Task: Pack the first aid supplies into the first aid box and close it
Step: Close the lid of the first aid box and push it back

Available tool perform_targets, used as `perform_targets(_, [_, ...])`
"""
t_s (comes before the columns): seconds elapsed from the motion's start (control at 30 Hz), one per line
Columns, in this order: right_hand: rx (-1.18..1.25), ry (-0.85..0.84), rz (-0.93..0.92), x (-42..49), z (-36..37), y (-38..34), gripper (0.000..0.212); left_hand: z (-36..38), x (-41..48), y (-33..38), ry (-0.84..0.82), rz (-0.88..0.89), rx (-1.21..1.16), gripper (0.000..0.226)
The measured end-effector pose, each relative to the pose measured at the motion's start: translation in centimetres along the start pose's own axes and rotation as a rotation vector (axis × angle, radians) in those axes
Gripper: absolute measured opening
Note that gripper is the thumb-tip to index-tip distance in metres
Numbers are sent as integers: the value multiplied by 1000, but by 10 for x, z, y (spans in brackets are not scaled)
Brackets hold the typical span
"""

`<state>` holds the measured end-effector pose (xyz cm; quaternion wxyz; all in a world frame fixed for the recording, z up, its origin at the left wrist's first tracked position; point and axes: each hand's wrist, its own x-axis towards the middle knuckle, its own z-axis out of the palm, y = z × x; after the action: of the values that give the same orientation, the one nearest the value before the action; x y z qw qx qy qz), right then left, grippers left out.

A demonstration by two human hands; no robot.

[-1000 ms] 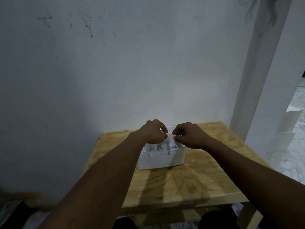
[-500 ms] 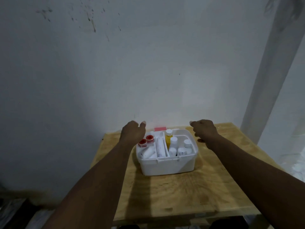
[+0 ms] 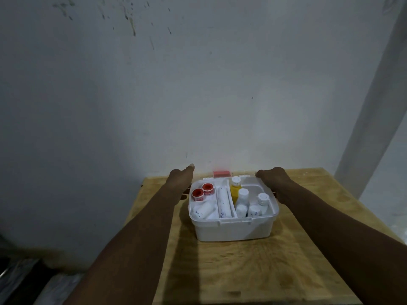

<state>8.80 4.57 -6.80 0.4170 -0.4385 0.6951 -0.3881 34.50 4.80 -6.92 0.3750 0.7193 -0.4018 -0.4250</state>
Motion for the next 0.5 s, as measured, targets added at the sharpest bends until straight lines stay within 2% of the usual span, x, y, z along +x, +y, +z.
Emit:
perform_targets(0.2, [50, -20, -44, -2, -2, -9, 11, 1, -8, 10, 17, 56, -59, 53])
perform_targets(0.3, [122, -8, -55, -2, -4, -11, 28, -1, -11, 17, 25, 71, -72, 51])
perform_targets(0.5, [169, -31, -76, -13, -14, -19, 30, -13, -24, 18, 12, 91, -89, 40])
